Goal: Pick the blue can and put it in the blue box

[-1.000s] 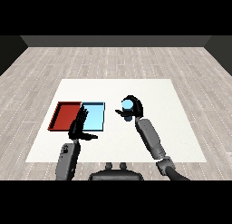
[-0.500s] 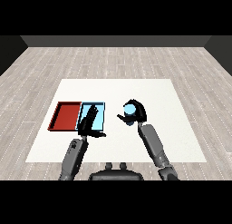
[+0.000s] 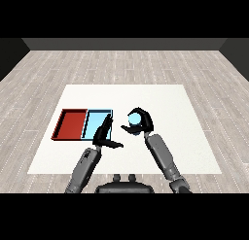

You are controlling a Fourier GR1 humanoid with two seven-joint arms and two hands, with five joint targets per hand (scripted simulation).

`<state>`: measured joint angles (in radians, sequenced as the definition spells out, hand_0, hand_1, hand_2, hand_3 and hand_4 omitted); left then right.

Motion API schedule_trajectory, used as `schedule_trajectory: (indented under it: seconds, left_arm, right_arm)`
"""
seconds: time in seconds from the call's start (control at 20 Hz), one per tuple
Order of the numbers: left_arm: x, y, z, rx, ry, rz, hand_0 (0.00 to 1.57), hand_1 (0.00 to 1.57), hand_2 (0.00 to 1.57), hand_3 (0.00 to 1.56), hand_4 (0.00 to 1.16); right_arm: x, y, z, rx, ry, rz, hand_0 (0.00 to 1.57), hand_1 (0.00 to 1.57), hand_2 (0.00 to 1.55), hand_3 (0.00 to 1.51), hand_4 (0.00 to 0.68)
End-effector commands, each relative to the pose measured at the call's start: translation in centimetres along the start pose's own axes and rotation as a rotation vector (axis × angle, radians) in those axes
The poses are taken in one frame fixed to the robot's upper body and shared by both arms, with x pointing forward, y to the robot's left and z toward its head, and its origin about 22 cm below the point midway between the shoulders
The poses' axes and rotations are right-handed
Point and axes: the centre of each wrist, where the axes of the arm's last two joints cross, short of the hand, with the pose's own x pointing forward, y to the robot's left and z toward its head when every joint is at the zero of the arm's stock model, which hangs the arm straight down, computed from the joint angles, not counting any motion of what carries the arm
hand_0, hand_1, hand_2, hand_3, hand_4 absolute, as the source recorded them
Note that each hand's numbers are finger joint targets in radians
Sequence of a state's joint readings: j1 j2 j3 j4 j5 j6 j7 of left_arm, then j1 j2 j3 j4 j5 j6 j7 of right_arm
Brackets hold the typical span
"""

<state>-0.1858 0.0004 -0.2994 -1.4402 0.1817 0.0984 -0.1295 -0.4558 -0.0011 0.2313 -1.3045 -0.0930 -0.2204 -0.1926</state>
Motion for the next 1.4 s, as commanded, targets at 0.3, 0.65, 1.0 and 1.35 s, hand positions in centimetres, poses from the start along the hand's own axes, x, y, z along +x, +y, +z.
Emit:
schedule_trajectory:
  seconds: [0.3,0.65,1.0,1.35]
  left_arm:
    - [-2.6,-1.6,-2.6,-0.020,0.048,-0.018,0.00,0.00,0.00,0.00,0.00]
    - [-3.6,-1.9,-2.2,-0.019,0.044,-0.011,0.00,0.00,0.00,0.00,0.00]
    - [-3.4,-3.7,-2.9,-0.044,0.044,-0.026,0.00,0.00,0.00,0.00,0.00]
    - [-3.8,-4.8,-3.5,-0.053,0.038,-0.025,0.00,0.00,0.00,0.00,0.00]
  right_arm:
    - [2.5,2.3,0.5,0.069,-0.017,0.016,1.43,1.43,1.46,1.43,0.614]
    - [3.0,3.5,0.0,0.063,-0.017,-0.006,1.44,1.44,1.46,1.42,0.612]
    - [0.3,2.9,0.1,0.099,-0.034,-0.013,1.43,1.43,1.46,1.42,0.621]
    - [0.9,5.5,2.1,0.142,-0.043,-0.034,1.48,1.48,1.46,1.42,0.598]
